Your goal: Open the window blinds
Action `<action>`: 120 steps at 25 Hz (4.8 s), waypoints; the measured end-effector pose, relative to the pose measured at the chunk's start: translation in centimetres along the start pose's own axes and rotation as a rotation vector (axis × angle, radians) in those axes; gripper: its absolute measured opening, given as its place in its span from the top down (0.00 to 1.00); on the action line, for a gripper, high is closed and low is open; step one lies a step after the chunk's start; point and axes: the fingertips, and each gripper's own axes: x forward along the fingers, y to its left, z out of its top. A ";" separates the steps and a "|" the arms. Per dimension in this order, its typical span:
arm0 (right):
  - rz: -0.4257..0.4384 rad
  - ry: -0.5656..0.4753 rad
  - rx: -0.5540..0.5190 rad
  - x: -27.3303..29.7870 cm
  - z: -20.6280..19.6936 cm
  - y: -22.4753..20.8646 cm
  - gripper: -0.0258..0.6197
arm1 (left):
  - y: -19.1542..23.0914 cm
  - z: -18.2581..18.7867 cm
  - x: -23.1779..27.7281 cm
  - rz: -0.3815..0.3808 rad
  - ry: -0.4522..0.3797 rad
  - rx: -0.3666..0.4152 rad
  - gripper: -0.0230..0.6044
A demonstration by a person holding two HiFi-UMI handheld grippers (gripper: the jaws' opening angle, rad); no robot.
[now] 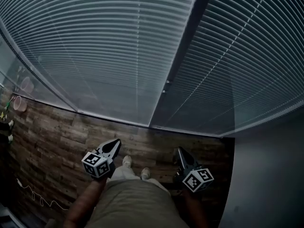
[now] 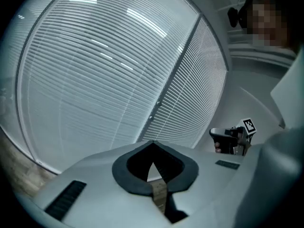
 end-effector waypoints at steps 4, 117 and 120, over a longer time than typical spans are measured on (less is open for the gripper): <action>-0.041 -0.011 0.001 1.6 0.7 -0.1 0.95 | 2.3 1.3 0.8 0.001 -0.011 -0.005 0.95; -0.141 -0.015 -0.113 21.6 7.0 -7.2 0.82 | 9.3 13.3 18.2 -0.212 0.048 -0.007 0.95; -0.140 -0.002 -0.094 23.5 6.5 -7.4 0.79 | 9.5 13.8 19.3 -0.288 0.065 0.008 0.95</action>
